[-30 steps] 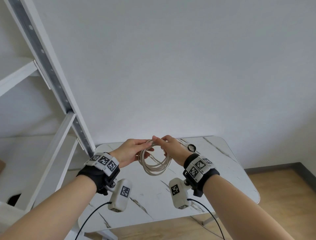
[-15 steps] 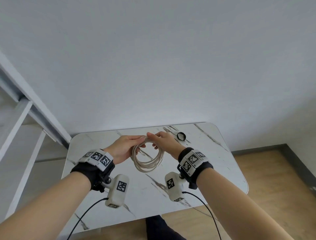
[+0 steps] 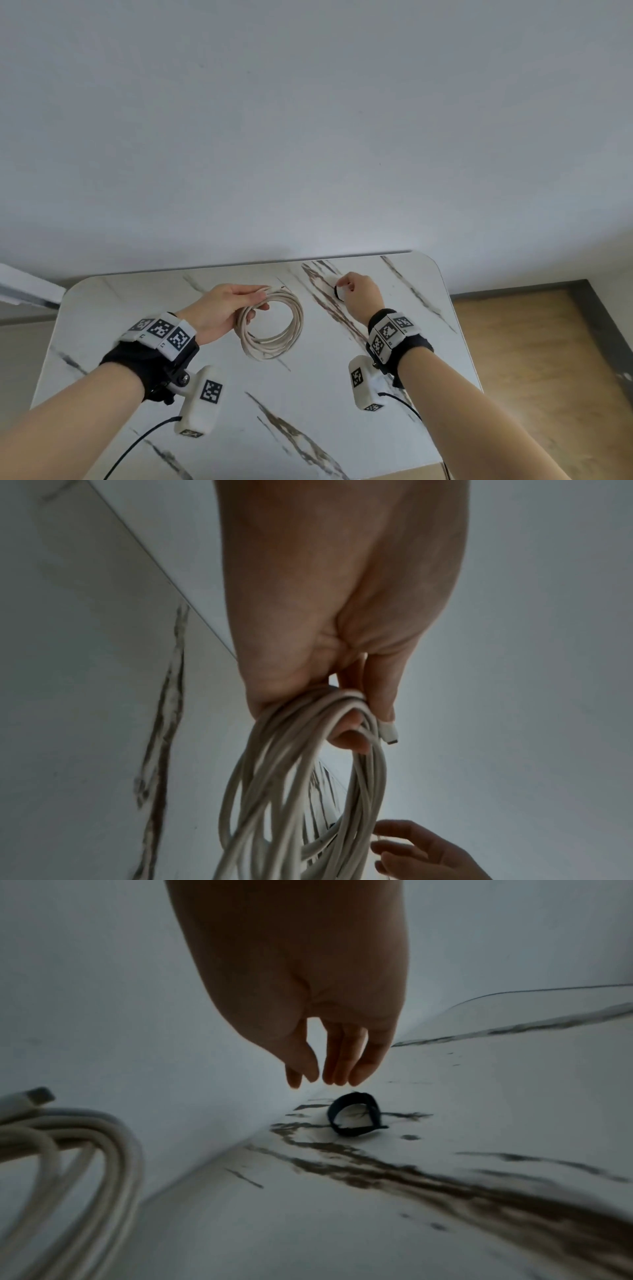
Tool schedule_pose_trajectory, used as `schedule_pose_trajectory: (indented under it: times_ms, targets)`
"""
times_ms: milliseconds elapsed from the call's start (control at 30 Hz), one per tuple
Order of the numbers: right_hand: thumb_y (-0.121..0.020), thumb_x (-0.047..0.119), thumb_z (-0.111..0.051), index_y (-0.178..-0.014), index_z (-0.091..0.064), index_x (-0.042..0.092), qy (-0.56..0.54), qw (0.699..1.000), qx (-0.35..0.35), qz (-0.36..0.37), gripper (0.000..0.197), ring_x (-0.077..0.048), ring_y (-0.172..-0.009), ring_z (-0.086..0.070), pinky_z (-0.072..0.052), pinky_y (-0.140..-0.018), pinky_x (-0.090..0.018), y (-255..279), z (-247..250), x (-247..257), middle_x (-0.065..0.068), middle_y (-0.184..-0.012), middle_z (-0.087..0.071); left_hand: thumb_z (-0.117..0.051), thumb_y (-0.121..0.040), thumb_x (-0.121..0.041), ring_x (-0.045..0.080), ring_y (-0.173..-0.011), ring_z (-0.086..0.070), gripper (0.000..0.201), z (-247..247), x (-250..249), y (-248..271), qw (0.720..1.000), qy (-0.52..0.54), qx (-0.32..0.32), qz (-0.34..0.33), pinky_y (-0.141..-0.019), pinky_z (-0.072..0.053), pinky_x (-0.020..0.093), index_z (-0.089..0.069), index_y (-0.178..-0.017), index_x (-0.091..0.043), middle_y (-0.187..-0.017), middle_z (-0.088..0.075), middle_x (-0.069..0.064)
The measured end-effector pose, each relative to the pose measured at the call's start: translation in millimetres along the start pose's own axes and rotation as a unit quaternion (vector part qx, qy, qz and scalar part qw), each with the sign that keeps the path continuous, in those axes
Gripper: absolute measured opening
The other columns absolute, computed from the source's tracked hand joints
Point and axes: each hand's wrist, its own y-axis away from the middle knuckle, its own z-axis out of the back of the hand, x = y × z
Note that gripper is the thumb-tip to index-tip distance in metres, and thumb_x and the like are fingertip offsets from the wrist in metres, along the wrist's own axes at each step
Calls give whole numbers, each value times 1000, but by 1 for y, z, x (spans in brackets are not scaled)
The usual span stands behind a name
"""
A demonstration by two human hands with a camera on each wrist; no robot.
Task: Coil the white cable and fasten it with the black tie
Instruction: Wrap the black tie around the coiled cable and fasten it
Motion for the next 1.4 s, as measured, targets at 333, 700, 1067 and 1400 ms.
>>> schedule_pose_trajectory:
  times_ms: [333,700,1067,1400]
  targets:
    - [-90,14,-47,-106,-62,9,115,991,38,-61,22,-27,-80,-58,-46,-67,-31,-38,-4,-27,-14,-107,-63,-52,-91,-4,13,-54,-43,23,1,-6,-29,999,35,-10,19,-49,-42,19,-65,-109,0,-73,-63,9]
    - [-81,0,-49,-101,-51,8,58,998,12,31,22,-30,-82,-59,-48,-66,-36,-20,10,23,-12,-92,-63,-55,-89,-3,14,-51,-46,20,10,-18,-2,999,16,39,14,-49,-43,20,-68,-103,2,-76,-64,13]
    - [-73,8,-72,-85,-70,9,-28,981,-28,190,12,-11,-75,-62,-47,-67,-14,75,18,115,2,-76,-67,-55,-92,-9,8,-54,-45,31,23,-39,75,976,-149,150,-41,-53,-41,16,-63,-120,1,-82,-62,7]
    - [-70,14,-77,-77,-74,12,23,967,-18,251,9,-13,-74,-69,-56,-73,-26,145,3,156,-1,-76,-74,-59,-89,-7,10,-57,-49,17,30,-36,116,961,-185,197,-60,-58,-42,18,-63,-105,-4,-80,-65,7]
